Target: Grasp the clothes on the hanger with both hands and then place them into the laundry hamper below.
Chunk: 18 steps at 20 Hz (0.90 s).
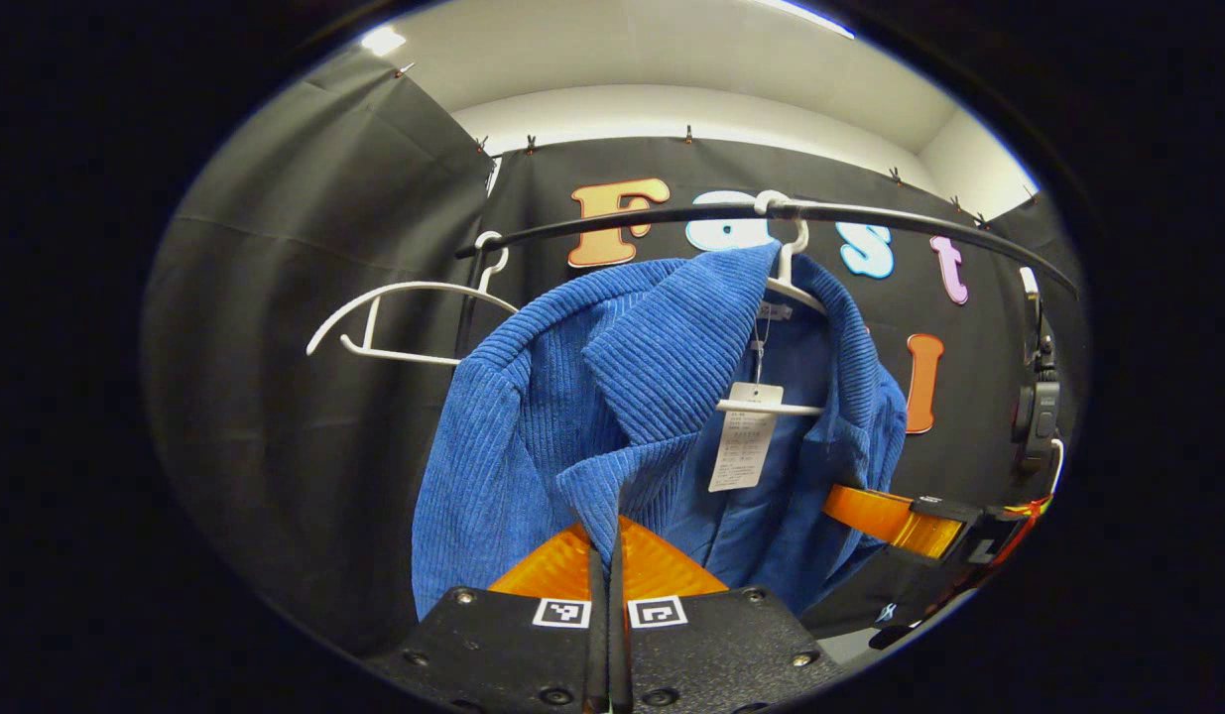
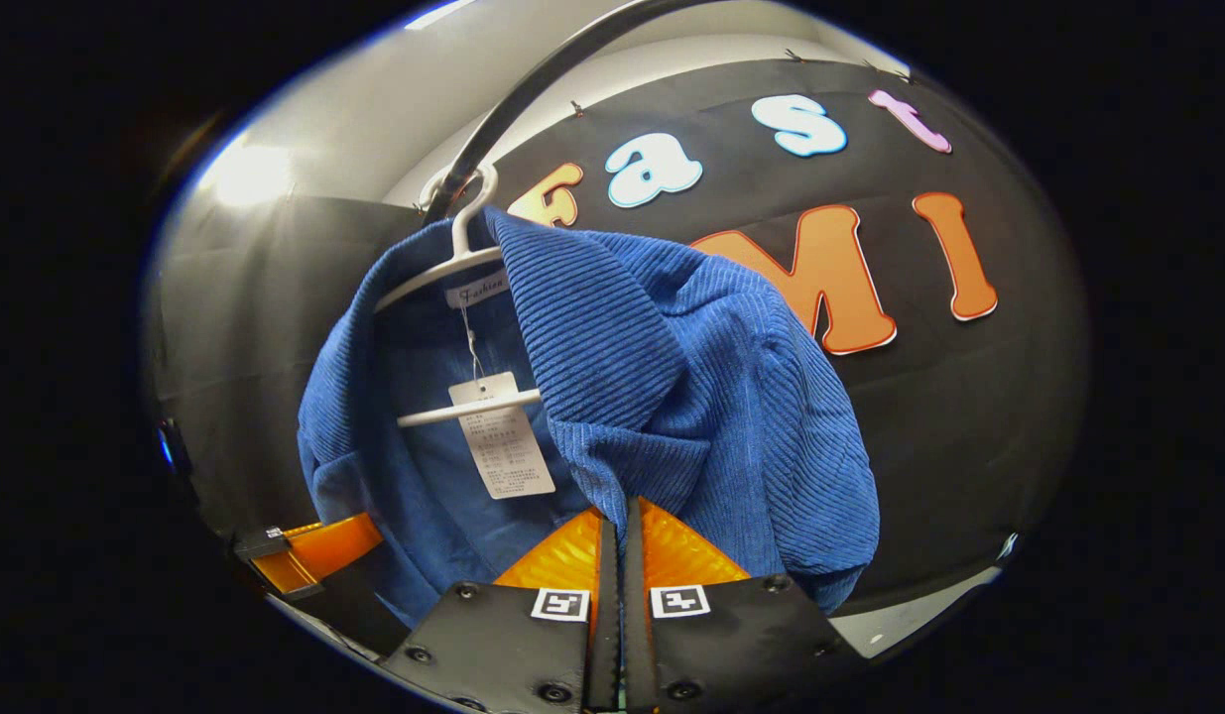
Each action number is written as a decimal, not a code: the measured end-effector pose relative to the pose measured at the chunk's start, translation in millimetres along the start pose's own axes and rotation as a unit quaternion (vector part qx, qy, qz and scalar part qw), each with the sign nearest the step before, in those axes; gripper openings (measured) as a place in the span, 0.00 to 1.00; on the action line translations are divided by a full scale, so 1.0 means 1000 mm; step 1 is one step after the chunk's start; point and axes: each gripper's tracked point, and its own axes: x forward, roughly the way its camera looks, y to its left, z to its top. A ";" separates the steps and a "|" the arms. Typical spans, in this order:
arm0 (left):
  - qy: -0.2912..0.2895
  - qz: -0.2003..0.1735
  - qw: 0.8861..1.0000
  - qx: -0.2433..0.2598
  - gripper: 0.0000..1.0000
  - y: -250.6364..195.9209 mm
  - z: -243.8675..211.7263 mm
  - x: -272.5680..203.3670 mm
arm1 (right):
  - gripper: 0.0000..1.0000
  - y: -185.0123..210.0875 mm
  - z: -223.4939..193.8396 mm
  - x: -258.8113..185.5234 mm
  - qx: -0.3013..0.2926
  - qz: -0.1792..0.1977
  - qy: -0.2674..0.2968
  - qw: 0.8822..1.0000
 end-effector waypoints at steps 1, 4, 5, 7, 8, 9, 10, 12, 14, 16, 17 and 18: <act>0.006 -0.009 1.000 -0.001 0.00 0.001 0.002 -0.004 | 0.10 -0.001 0.006 -0.002 0.020 0.009 -0.003 1.000; 0.007 -0.017 1.000 -0.010 0.00 0.009 0.018 -0.019 | 0.09 0.001 0.024 -0.011 0.087 0.040 -0.005 0.995; 0.003 -0.017 1.000 -0.011 0.00 0.014 0.028 -0.024 | 0.09 0.004 0.030 -0.012 0.105 0.048 -0.003 0.993; -0.005 -0.019 1.000 -0.009 0.00 0.022 0.048 -0.035 | 0.09 0.006 0.051 -0.026 0.139 0.071 -0.012 0.988; -0.011 -0.019 1.000 -0.009 0.00 0.026 0.059 -0.041 | 0.09 0.004 0.065 -0.030 0.157 0.082 -0.024 0.984; -0.016 -0.019 1.000 -0.009 0.00 0.030 0.070 -0.045 | 0.08 0.002 0.077 -0.034 0.176 0.092 -0.037 0.979; -0.020 -0.019 1.000 -0.013 0.00 0.036 0.081 -0.045 | 0.08 -0.002 0.087 -0.037 0.192 0.100 -0.049 0.975; -0.026 -0.017 0.999 -0.021 0.00 0.045 0.097 -0.047 | 0.09 -0.010 0.102 -0.032 0.212 0.106 -0.062 0.969; -0.033 -0.017 0.999 -0.016 0.00 0.052 0.113 -0.050 | 0.09 -0.015 0.109 -0.029 0.228 0.113 -0.068 0.965; -0.044 -0.019 0.999 -0.010 0.00 0.055 0.133 -0.051 | 0.08 -0.020 0.118 -0.025 0.254 0.126 -0.072 0.956; -0.052 -0.019 0.998 -0.008 0.00 0.058 0.143 -0.052 | 0.09 -0.024 0.119 -0.023 0.262 0.127 -0.072 0.954; -0.060 -0.019 0.998 -0.006 0.00 0.063 0.154 -0.050 | 0.08 -0.028 0.122 -0.021 0.267 0.127 -0.074 0.952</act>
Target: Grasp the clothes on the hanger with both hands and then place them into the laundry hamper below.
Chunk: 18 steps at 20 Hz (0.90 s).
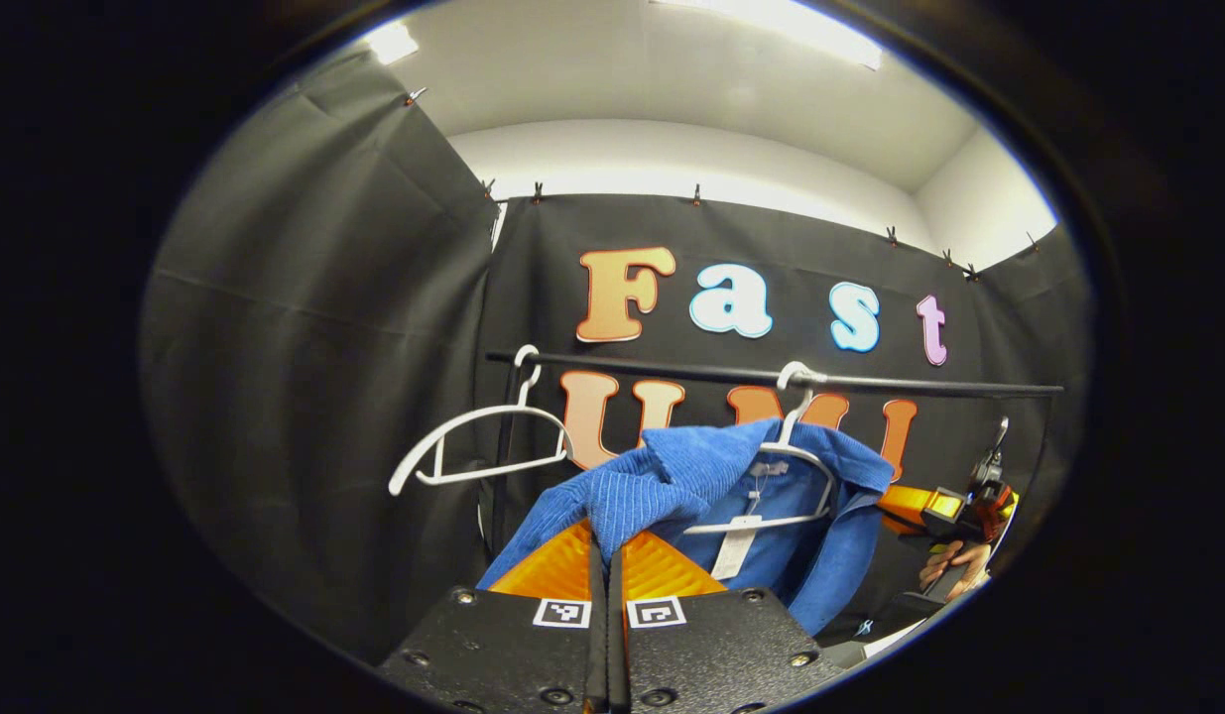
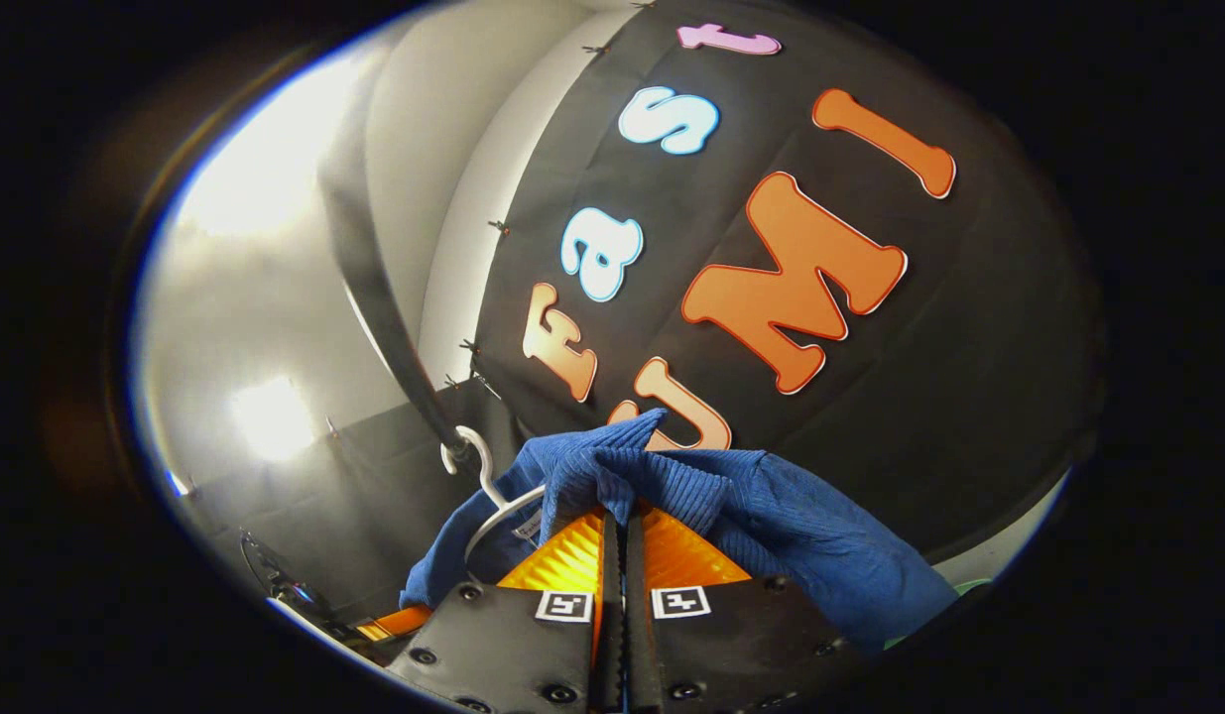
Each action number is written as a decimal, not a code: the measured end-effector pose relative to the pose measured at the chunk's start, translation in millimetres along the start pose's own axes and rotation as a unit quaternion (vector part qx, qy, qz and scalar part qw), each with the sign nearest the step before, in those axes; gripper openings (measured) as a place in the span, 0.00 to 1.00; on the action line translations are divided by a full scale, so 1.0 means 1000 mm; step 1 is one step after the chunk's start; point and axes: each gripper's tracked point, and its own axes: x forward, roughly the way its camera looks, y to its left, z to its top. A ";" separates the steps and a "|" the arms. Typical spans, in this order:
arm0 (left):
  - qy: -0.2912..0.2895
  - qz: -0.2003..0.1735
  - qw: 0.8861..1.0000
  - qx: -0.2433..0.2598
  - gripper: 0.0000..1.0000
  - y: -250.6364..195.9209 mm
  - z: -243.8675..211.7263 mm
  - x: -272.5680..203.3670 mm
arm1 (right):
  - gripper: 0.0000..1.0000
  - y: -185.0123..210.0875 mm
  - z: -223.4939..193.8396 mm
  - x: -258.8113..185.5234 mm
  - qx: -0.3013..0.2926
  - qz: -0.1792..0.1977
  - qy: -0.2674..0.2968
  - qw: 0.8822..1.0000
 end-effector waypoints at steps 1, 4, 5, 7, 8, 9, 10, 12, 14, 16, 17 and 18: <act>-0.009 0.000 1.000 0.004 0.00 0.003 0.009 0.002 | 0.08 -0.003 0.005 0.000 0.005 -0.005 -0.004 1.000; -0.023 -0.004 1.000 0.001 0.00 0.014 0.030 0.012 | 0.07 -0.008 0.024 0.008 0.005 -0.002 -0.018 1.000; -0.025 -0.006 1.000 -0.001 0.00 0.017 0.034 0.016 | 0.07 -0.006 0.030 0.009 0.005 0.000 -0.023 1.000; -0.034 -0.004 0.999 0.005 0.00 0.028 0.046 0.023 | 0.07 -0.005 0.043 0.010 0.010 0.005 -0.033 0.999; -0.037 -0.004 0.999 0.012 0.00 0.032 0.050 0.028 | 0.07 -0.007 0.051 0.013 0.015 0.005 -0.038 0.999; -0.040 -0.011 0.999 0.019 0.00 0.033 0.053 0.033 | 0.07 -0.009 0.057 0.014 0.019 0.005 -0.043 0.999; -0.041 -0.017 0.999 0.025 0.00 0.034 0.055 0.038 | 0.07 -0.012 0.062 0.015 0.022 0.002 -0.047 0.999; -0.035 -0.020 0.998 0.044 0.00 0.041 0.053 0.048 | 0.07 -0.020 0.067 0.014 0.025 -0.005 -0.052 0.998; -0.035 -0.025 0.998 0.056 0.00 0.043 0.051 0.059 | 0.07 -0.024 0.069 0.018 0.021 -0.014 -0.052 0.998; -0.032 -0.027 0.997 0.057 0.00 0.049 0.049 0.068 | 0.07 -0.030 0.070 0.022 0.013 -0.025 -0.052 0.998; -0.031 -0.029 0.998 0.056 0.00 0.051 0.048 0.073 | 0.07 -0.033 0.072 0.025 0.009 -0.029 -0.052 0.998; -0.028 -0.031 0.998 0.055 0.00 0.054 0.046 0.078 | 0.06 -0.035 0.074 0.027 0.008 -0.032 -0.053 0.998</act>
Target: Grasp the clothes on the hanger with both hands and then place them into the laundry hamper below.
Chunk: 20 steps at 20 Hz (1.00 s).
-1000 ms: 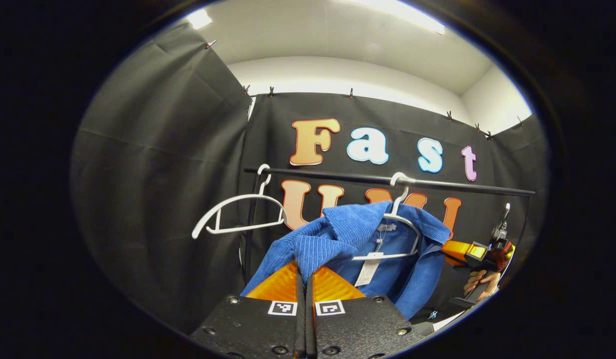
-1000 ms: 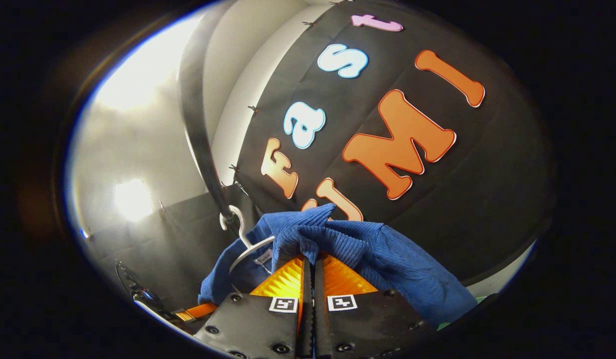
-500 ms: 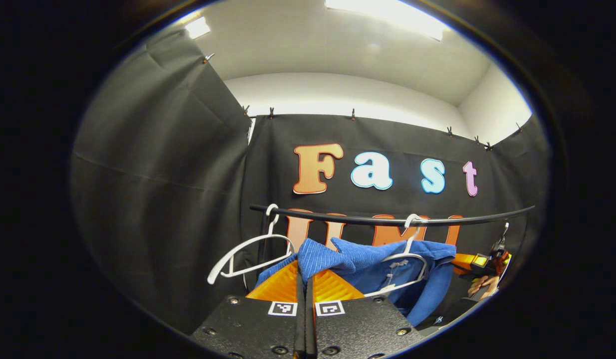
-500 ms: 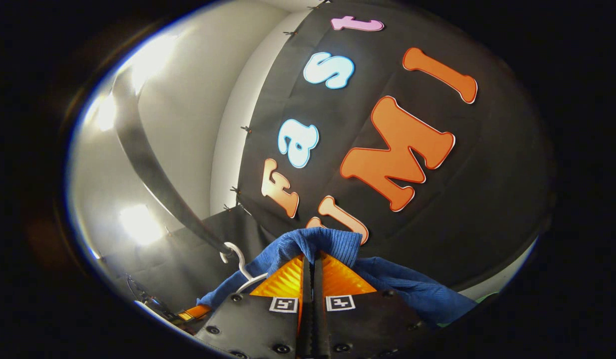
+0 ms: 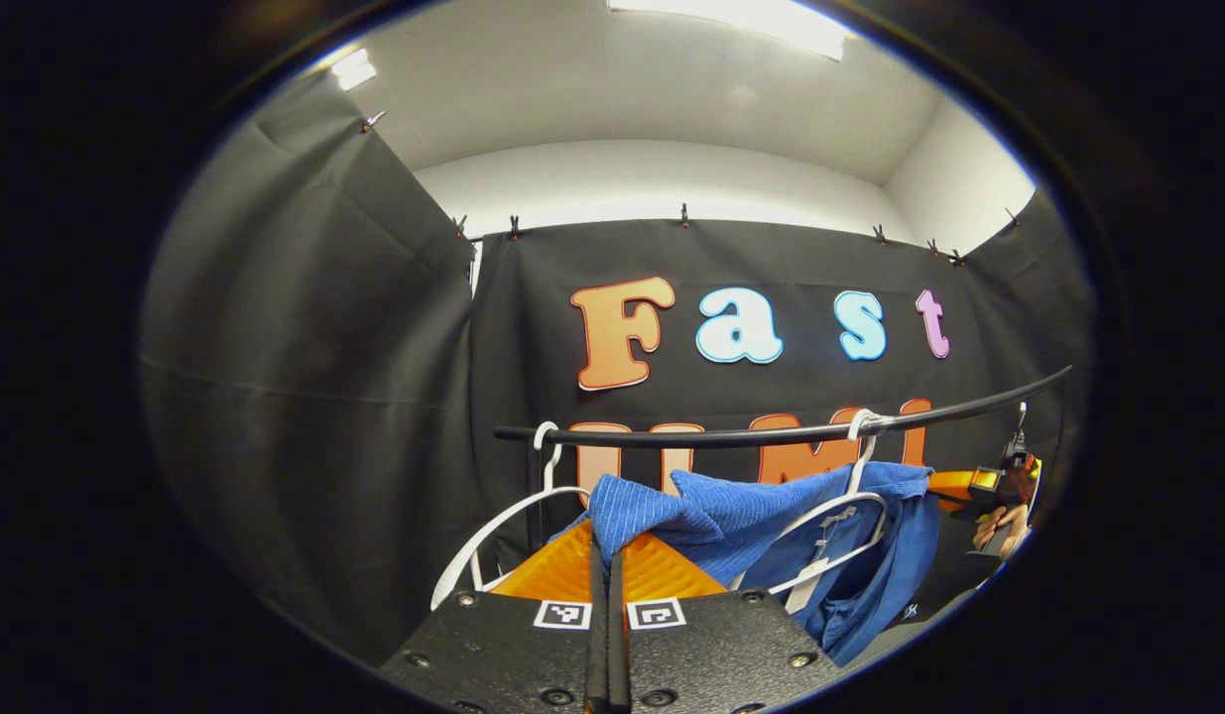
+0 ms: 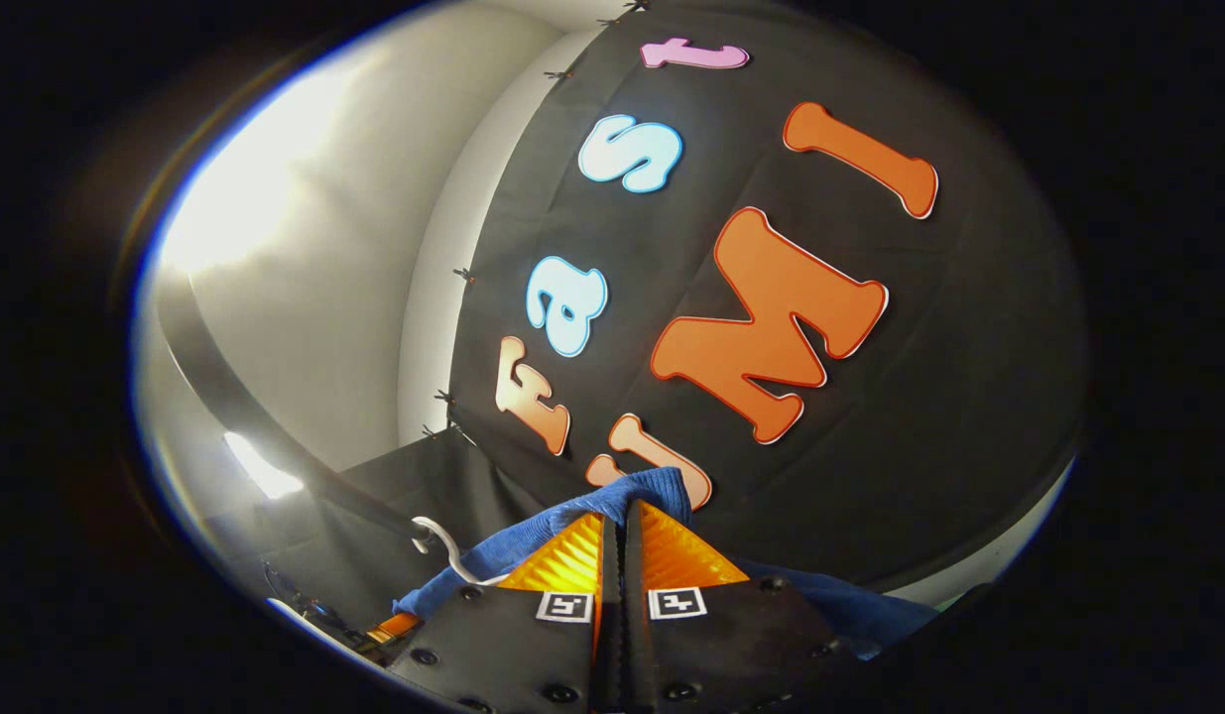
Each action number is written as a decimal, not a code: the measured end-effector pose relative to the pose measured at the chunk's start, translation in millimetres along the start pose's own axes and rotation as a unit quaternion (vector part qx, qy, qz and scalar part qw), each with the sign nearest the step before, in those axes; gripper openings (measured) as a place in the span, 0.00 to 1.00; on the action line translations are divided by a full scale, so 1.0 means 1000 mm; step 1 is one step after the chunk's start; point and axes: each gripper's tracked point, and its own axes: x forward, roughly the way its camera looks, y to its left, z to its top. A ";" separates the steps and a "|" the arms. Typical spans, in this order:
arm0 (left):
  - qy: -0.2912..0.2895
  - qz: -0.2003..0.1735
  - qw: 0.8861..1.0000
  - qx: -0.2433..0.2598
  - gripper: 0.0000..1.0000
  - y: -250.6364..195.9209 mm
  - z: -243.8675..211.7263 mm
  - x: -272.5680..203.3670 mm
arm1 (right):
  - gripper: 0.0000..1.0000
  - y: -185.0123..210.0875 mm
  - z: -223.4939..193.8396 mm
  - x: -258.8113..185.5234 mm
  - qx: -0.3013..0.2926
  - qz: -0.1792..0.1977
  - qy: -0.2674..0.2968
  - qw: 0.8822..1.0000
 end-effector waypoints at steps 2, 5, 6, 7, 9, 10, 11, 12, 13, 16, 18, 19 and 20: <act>0.000 -0.007 1.000 0.005 0.00 0.005 -0.002 0.013 | 0.07 -0.003 0.006 0.008 -0.004 -0.003 -0.006 1.000; 0.008 -0.022 1.000 0.012 0.00 0.007 -0.014 0.032 | 0.07 -0.014 0.012 0.020 -0.019 -0.019 -0.008 1.000; 0.016 -0.027 0.999 0.012 0.00 0.007 -0.023 0.038 | 0.07 -0.020 0.011 0.023 -0.021 -0.025 -0.007 0.999; 0.025 -0.033 0.999 0.006 0.00 0.005 -0.033 0.042 | 0.07 -0.025 0.011 0.025 -0.022 -0.033 -0.005 0.999; 0.041 -0.043 0.998 -0.010 0.00 0.003 -0.051 0.050 | 0.07 -0.038 0.010 0.028 -0.021 -0.049 -0.001 0.999; 0.047 -0.046 0.998 -0.017 0.00 0.002 -0.060 0.052 | 0.07 -0.044 0.008 0.030 -0.020 -0.057 0.002 0.998; 0.053 -0.050 0.997 -0.025 0.00 0.001 -0.067 0.052 | 0.07 -0.051 0.008 0.031 -0.021 -0.067 0.005 0.998; 0.058 -0.053 0.996 -0.034 0.00 0.000 -0.077 0.052 | 0.07 -0.057 0.006 0.032 -0.022 -0.076 0.008 0.997; 0.063 -0.056 0.996 -0.041 0.00 0.000 -0.085 0.052 | 0.07 -0.063 0.005 0.033 -0.025 -0.086 0.011 0.996; 0.069 -0.059 0.994 -0.054 0.00 0.002 -0.104 0.044 | 0.07 -0.070 -0.001 0.031 -0.033 -0.101 0.017 0.994; 0.077 -0.055 0.993 -0.067 0.00 0.003 -0.117 0.036 | 0.06 -0.078 -0.011 0.026 -0.052 -0.117 0.034 0.991; 0.083 -0.053 0.992 -0.075 0.00 0.004 -0.124 0.031 | 0.07 -0.082 -0.017 0.025 -0.060 -0.124 0.043 0.990; 0.088 -0.052 0.992 -0.081 0.02 0.005 -0.130 0.027 | 0.07 -0.083 -0.020 0.023 -0.063 -0.129 0.049 0.988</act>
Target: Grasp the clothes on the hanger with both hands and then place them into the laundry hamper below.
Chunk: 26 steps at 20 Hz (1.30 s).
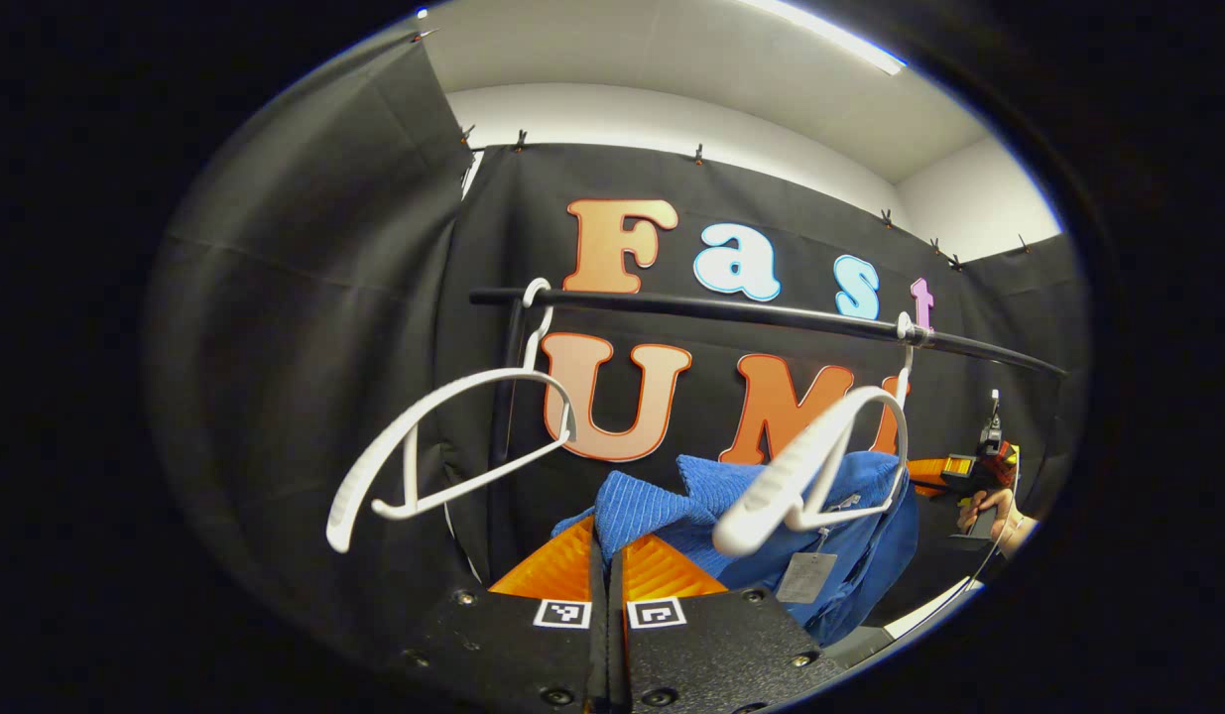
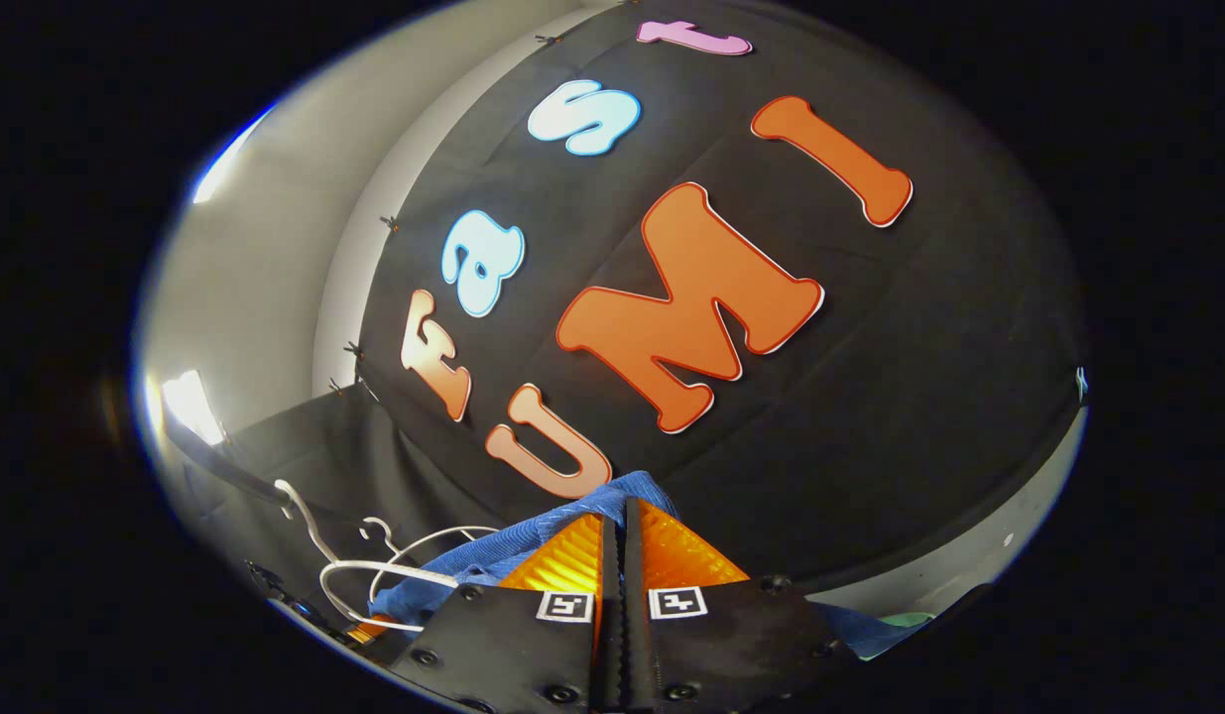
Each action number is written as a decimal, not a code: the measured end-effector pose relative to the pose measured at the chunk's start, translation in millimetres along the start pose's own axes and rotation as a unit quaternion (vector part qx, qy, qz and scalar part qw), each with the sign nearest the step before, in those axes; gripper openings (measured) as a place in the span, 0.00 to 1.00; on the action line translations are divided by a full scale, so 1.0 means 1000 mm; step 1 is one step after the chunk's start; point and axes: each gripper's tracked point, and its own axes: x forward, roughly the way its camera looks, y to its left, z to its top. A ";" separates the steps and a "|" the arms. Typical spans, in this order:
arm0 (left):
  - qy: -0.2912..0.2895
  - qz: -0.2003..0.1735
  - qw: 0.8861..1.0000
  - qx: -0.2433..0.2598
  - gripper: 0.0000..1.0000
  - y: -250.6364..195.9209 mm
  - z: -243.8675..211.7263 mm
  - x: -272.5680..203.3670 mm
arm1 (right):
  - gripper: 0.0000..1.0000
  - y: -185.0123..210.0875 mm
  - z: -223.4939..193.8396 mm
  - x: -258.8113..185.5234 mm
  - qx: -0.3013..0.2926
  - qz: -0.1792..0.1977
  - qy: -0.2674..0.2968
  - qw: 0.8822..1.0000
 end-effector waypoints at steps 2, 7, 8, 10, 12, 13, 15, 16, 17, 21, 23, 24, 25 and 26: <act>0.005 0.002 1.000 -0.001 0.00 -0.001 -0.011 -0.006 | 0.07 -0.004 -0.010 -0.004 -0.002 -0.007 0.009 1.000; 0.018 0.013 1.000 0.007 0.00 -0.008 -0.033 -0.025 | 0.07 -0.023 -0.034 -0.027 -0.021 -0.033 0.022 0.999; 0.017 0.015 1.000 0.007 0.00 -0.012 -0.033 -0.030 | 0.07 -0.026 -0.037 -0.033 -0.029 -0.039 0.022 0.999; 0.017 0.018 1.000 0.016 0.00 -0.016 -0.038 -0.036 | 0.07 -0.033 -0.044 -0.043 -0.039 -0.051 0.026 0.998; 0.022 0.017 0.999 0.019 0.00 -0.022 -0.045 -0.041 | 0.07 -0.047 -0.052 -0.052 -0.037 -0.068 0.032 0.997; 0.029 0.015 0.999 0.016 0.00 -0.025 -0.052 -0.042 | 0.07 -0.054 -0.058 -0.057 -0.030 -0.078 0.037 0.996; 0.038 0.013 0.999 0.013 0.00 -0.032 -0.060 -0.046 | 0.07 -0.066 -0.070 -0.068 -0.023 -0.093 0.045 0.994; 0.042 0.009 0.999 0.013 0.00 -0.038 -0.064 -0.049 | 0.07 -0.068 -0.078 -0.074 -0.023 -0.095 0.051 0.994; 0.044 0.007 0.999 0.017 0.00 -0.043 -0.067 -0.052 | 0.07 -0.072 -0.084 -0.084 -0.028 -0.101 0.055 0.993; 0.050 0.001 0.998 0.025 0.00 -0.062 -0.076 -0.058 | 0.07 -0.066 -0.095 -0.106 -0.041 -0.105 0.056 0.992; 0.052 -0.002 0.998 0.018 0.00 -0.074 -0.083 -0.060 | 0.07 -0.059 -0.100 -0.114 -0.045 -0.106 0.054 0.992; 0.053 -0.004 0.998 0.017 0.00 -0.081 -0.085 -0.063 | 0.07 -0.054 -0.102 -0.118 -0.048 -0.105 0.054 0.992; 0.055 -0.008 0.998 0.016 0.00 -0.089 -0.088 -0.064 | 0.07 -0.049 -0.105 -0.123 -0.051 -0.104 0.055 0.992; 0.055 -0.009 0.998 0.015 0.00 -0.095 -0.089 -0.065 | 0.07 -0.045 -0.108 -0.126 -0.054 -0.104 0.056 0.991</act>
